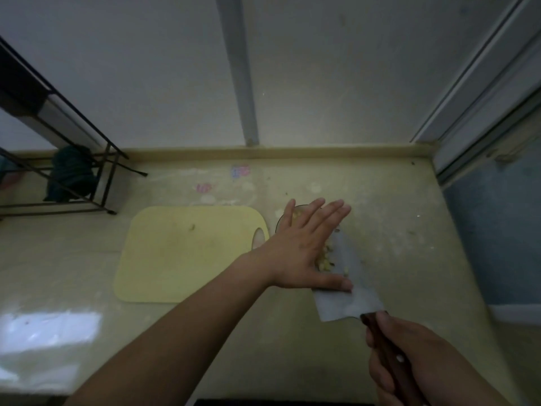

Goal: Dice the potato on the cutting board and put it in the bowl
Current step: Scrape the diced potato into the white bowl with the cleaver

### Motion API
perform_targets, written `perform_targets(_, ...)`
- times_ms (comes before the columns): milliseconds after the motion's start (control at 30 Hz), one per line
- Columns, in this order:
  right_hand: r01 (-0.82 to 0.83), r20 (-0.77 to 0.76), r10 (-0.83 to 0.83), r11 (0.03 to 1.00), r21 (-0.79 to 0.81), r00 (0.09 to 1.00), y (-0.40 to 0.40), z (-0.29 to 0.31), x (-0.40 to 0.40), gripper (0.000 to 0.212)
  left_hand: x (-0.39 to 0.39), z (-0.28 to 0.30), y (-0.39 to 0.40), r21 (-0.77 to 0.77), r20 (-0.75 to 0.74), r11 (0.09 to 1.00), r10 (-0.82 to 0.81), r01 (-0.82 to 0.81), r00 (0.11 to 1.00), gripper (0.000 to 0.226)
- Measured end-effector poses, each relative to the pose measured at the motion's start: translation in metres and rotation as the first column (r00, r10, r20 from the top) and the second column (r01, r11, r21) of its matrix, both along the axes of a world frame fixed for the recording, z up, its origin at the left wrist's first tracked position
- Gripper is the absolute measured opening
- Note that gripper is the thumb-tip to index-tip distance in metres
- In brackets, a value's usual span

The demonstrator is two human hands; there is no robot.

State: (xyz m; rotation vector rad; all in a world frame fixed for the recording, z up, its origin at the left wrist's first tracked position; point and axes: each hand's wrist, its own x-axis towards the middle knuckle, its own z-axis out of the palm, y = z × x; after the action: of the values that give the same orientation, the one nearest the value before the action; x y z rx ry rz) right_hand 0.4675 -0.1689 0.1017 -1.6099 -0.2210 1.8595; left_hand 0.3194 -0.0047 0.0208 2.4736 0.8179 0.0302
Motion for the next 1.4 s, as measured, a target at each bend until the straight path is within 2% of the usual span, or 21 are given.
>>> perform_targets(300, -0.137, 0.175, 0.127, 0.989, 0.050, 0.976, -0.005, -0.008, 0.006, 0.038, 0.010, -0.015, 0.026, -0.024, -0.070, 0.997, 0.076, -0.078, 0.995, 0.107)
perform_targets(400, -0.091, 0.182, 0.080, 0.994, 0.053, 0.980, -0.007, -0.008, 0.005, 0.041, 0.009, -0.021, 0.032, -0.012, -0.075, 0.994, 0.104, -0.105, 0.992, 0.104)
perform_targets(667, -0.117, 0.221, 0.104, 0.992, 0.043, 0.970, -0.014, -0.006, 0.010, 0.046, 0.006, -0.038, 0.046, 0.074, -0.082, 0.971, 0.234, -0.228, 0.969, 0.096)
perform_targets(833, -0.098, 0.195, 0.092, 0.995, 0.023, 0.976, -0.012, -0.003, 0.010, 0.044, 0.006, -0.031, 0.043, -0.018, 0.003, 0.950, 0.311, -0.311, 0.950, 0.081)
perform_targets(933, -0.096, 0.236, 0.088, 0.995, 0.025, 0.968, -0.009, -0.001, 0.008, 0.042, 0.014, -0.024, 0.034, 0.020, 0.026, 0.966, 0.256, -0.257, 0.966, 0.092)
perform_targets(1067, -0.228, 0.344, 0.210, 0.974, 0.011, 0.915, -0.013, -0.006, 0.008, 0.045, 0.022, -0.027, 0.031, 0.105, -0.052, 0.970, 0.226, -0.219, 0.973, 0.093)
perform_targets(1200, -0.220, 0.377, 0.217, 0.975, -0.035, 0.900, -0.015, 0.000, 0.005, 0.036, 0.019, -0.034, 0.033, 0.100, -0.073, 0.958, 0.275, -0.268, 0.959, 0.082)
perform_targets(1400, -0.302, 0.480, 0.295, 0.951, -0.066, 0.826, -0.022, 0.001, 0.010, 0.039, 0.003, -0.044, 0.037, 0.044, -0.069, 0.944, 0.328, -0.326, 0.942, 0.072)
